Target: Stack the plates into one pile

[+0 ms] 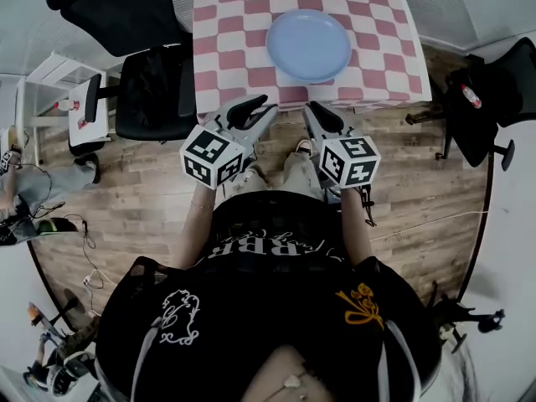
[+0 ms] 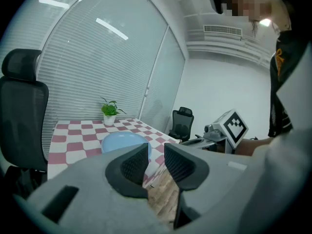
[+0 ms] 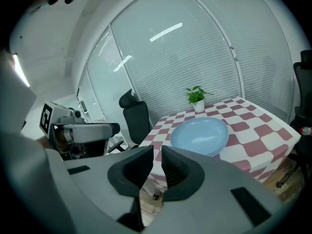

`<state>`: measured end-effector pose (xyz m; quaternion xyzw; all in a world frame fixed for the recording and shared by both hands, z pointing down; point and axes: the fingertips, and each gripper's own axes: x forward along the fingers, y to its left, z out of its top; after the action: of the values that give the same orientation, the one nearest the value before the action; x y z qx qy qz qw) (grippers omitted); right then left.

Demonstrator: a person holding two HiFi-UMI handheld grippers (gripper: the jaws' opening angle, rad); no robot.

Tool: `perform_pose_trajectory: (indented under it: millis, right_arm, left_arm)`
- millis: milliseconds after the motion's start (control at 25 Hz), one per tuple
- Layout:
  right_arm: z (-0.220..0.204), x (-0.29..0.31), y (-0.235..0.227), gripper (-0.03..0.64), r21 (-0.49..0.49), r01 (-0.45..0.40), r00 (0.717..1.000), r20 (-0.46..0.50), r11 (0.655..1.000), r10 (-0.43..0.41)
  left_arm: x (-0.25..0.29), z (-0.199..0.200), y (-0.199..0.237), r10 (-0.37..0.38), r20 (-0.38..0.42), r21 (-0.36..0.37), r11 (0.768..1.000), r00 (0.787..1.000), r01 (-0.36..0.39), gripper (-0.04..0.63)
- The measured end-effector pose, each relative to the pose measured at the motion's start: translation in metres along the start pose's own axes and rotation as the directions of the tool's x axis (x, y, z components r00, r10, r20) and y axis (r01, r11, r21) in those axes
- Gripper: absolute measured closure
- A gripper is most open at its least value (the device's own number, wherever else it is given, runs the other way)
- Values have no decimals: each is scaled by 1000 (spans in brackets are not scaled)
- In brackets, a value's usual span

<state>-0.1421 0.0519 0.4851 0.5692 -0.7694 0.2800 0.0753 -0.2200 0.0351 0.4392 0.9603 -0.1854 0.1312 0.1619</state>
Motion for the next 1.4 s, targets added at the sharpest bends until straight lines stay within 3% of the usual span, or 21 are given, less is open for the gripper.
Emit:
perform_pose_trajectory:
  millis: [280,680,1400]
  right_arm:
    - [-27,-18,55,563,23,36,999,38,999,-37]
    - [-57,-37,110,578,32,60,996,62,998,-62]
    - [-78,-56,129,586,24,80,994,67,996,-82]
  left_arm:
    - [-44,-26,-18,-83,-3,31,996,997,83,482]
    - [-94,-51,-35,-124,2,51,991,992,124,482]
    - [-108,-60,-64,-179,-14,107,978,984,179,482]
